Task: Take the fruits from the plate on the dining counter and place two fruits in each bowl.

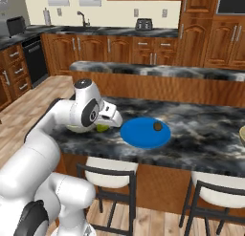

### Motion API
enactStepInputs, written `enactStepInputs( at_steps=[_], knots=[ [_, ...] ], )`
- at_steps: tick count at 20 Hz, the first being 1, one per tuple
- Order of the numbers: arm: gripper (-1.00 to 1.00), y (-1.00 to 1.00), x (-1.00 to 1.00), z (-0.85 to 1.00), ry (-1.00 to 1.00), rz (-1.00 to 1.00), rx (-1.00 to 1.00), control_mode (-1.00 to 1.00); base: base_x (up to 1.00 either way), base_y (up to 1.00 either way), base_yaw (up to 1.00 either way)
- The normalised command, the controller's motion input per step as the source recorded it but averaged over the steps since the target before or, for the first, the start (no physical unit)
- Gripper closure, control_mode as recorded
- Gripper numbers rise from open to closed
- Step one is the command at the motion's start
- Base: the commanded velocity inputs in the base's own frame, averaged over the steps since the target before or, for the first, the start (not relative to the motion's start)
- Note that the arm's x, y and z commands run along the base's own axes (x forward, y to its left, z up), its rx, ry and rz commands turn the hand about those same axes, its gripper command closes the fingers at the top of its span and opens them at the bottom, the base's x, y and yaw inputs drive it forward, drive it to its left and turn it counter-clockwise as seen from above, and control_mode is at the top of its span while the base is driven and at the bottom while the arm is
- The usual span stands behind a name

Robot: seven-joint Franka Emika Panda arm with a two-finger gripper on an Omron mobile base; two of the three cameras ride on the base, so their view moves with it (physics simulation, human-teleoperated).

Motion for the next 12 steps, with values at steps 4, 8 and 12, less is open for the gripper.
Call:
enactStepInputs(
  at_steps=[4,8,12],
  knots=[
    [1.00,0.00,0.00,0.00,0.00,0.00,0.00,1.00,-0.74,-0.92,0.00],
    [1.00,0.00,0.00,0.00,0.00,0.00,0.00,1.00,-0.14,-1.00,0.00],
    [1.00,0.00,0.00,0.00,0.00,0.00,0.00,1.00,0.01,-1.00,0.00]
  ],
)
